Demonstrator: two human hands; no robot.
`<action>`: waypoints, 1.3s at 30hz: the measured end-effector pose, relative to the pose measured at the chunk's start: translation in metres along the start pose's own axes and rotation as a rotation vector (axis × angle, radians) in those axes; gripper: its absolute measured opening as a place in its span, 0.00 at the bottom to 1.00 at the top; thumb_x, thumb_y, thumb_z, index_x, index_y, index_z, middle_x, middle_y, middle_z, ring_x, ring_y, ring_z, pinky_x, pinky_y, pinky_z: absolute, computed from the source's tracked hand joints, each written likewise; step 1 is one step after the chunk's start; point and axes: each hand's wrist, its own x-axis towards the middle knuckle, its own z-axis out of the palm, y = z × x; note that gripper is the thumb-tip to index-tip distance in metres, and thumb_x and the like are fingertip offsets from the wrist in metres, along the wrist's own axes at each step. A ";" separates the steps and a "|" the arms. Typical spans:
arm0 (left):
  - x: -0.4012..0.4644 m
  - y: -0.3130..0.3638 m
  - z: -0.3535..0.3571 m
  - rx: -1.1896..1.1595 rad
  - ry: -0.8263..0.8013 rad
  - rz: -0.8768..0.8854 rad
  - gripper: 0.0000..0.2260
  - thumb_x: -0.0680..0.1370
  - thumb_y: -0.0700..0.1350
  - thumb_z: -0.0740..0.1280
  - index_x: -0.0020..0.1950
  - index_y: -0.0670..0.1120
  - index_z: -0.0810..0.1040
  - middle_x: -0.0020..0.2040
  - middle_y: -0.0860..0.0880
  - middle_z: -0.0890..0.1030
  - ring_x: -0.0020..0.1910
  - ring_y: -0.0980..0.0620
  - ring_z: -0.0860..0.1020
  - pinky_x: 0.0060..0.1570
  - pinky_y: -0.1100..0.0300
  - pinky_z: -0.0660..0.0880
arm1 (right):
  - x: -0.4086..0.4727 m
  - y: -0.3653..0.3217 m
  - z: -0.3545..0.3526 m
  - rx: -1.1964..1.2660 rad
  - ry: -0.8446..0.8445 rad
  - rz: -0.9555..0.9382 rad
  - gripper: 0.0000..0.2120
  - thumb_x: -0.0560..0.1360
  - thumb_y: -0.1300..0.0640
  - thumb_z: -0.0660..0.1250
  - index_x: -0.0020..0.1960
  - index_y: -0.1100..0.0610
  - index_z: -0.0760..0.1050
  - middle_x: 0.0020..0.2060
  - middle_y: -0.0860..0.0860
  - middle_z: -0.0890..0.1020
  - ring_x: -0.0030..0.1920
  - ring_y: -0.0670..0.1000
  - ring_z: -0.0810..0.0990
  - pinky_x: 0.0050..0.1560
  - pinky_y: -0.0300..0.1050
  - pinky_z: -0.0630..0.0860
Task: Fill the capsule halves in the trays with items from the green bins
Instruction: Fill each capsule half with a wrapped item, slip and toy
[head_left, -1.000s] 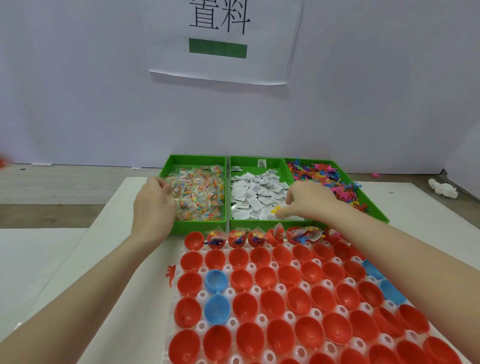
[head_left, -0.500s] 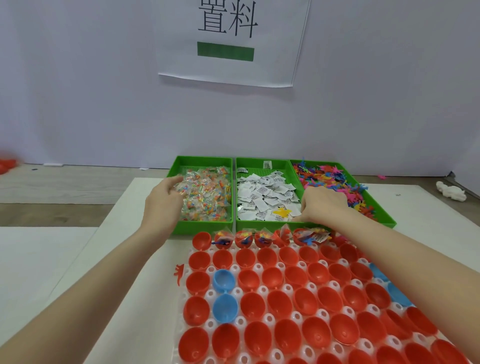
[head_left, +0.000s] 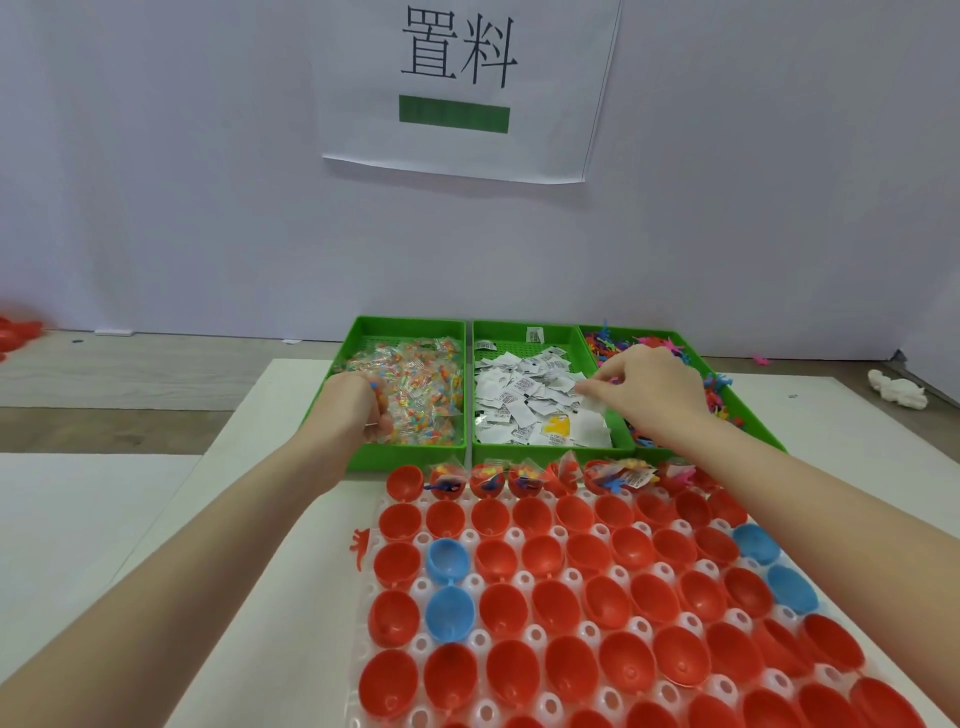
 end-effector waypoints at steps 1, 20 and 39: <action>-0.002 0.001 0.000 0.011 -0.011 -0.008 0.19 0.76 0.26 0.43 0.33 0.42 0.64 0.30 0.45 0.62 0.28 0.50 0.60 0.29 0.64 0.62 | -0.001 0.001 -0.001 0.022 0.064 0.002 0.12 0.72 0.43 0.68 0.43 0.51 0.84 0.32 0.42 0.77 0.34 0.45 0.70 0.31 0.38 0.60; -0.099 -0.010 0.064 -0.419 -0.529 -0.004 0.15 0.65 0.28 0.48 0.41 0.37 0.71 0.25 0.47 0.66 0.19 0.55 0.64 0.28 0.62 0.77 | -0.088 -0.063 -0.066 1.482 -0.360 0.229 0.02 0.63 0.53 0.70 0.32 0.51 0.80 0.18 0.43 0.57 0.20 0.44 0.54 0.25 0.36 0.56; -0.138 -0.018 0.082 -0.273 -0.652 0.077 0.13 0.80 0.39 0.59 0.38 0.41 0.76 0.26 0.50 0.79 0.29 0.58 0.79 0.42 0.66 0.78 | -0.109 -0.019 -0.086 1.764 -0.188 0.428 0.18 0.76 0.55 0.50 0.59 0.59 0.72 0.26 0.47 0.61 0.24 0.45 0.56 0.24 0.37 0.58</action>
